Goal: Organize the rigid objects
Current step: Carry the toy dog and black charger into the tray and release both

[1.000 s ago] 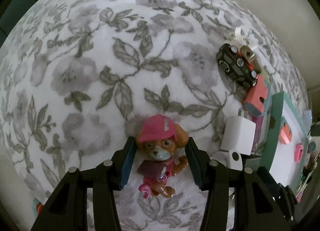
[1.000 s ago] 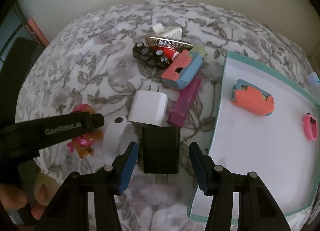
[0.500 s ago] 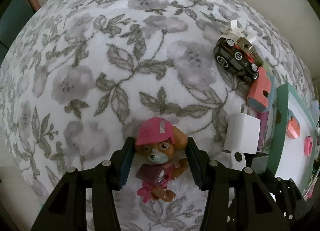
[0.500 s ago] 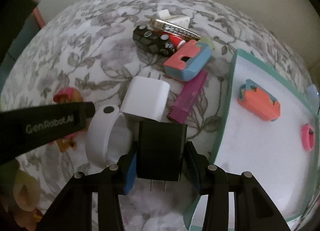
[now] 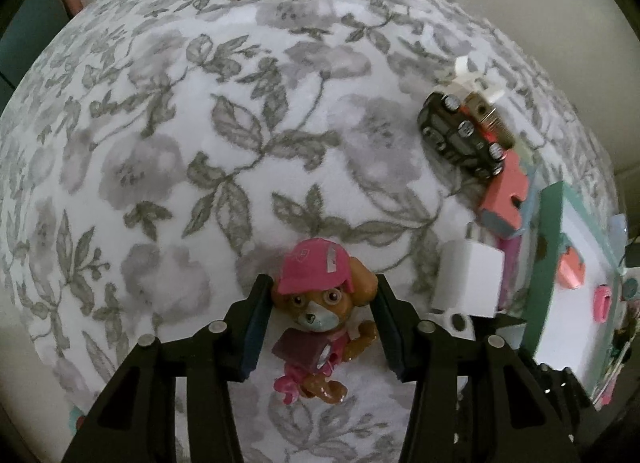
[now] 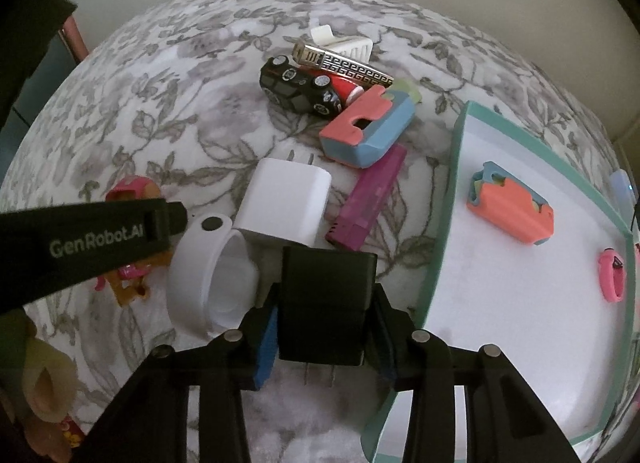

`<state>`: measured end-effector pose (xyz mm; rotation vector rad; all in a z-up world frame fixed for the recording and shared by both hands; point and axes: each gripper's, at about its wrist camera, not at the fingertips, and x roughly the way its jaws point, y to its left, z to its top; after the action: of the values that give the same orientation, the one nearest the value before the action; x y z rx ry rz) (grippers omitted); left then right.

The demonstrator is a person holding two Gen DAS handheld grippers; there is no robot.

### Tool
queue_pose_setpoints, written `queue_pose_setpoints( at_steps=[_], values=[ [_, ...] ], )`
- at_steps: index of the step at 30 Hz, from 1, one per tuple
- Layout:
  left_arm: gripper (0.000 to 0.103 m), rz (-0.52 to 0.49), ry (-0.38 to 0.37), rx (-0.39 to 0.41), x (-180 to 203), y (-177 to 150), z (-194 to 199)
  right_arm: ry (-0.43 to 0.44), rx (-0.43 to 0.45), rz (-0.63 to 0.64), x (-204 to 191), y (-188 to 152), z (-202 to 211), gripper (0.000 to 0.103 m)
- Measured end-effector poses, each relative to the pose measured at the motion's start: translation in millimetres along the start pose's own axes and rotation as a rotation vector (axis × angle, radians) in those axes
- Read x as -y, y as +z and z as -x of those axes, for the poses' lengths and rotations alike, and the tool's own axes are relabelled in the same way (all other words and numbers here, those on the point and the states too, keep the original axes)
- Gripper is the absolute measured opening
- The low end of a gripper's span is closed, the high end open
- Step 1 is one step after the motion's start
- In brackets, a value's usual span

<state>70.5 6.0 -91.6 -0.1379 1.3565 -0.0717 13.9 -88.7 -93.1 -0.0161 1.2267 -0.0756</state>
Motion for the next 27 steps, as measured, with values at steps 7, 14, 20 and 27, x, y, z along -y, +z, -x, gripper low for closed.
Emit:
queue_pose_setpoints(
  at_steps=[7, 14, 20, 27],
  values=[
    [0.051, -0.021, -0.059, 0.144, 19.6, 7.1, 44.1, 0.064, 0.065, -0.083, 16.6, 3.5, 22.4, 0.043],
    [0.05, -0.06, -0.091, 0.25, 21.7, 13.2, 77.7, 0.127, 0.156, -0.192, 40.3, 6.3, 51.7, 0.043],
    [0.05, -0.104, -0.106, 0.282, 18.5, 5.7, 91.0, 0.132, 0.172, -0.27, 66.1, 4.8, 60.0, 0.043],
    [0.05, -0.209, -0.111, 0.291, 52.0, -7.9, 95.1, 0.066, 0.168, -0.404, 119.1, -8.4, 64.5, 0.043]
  ],
)
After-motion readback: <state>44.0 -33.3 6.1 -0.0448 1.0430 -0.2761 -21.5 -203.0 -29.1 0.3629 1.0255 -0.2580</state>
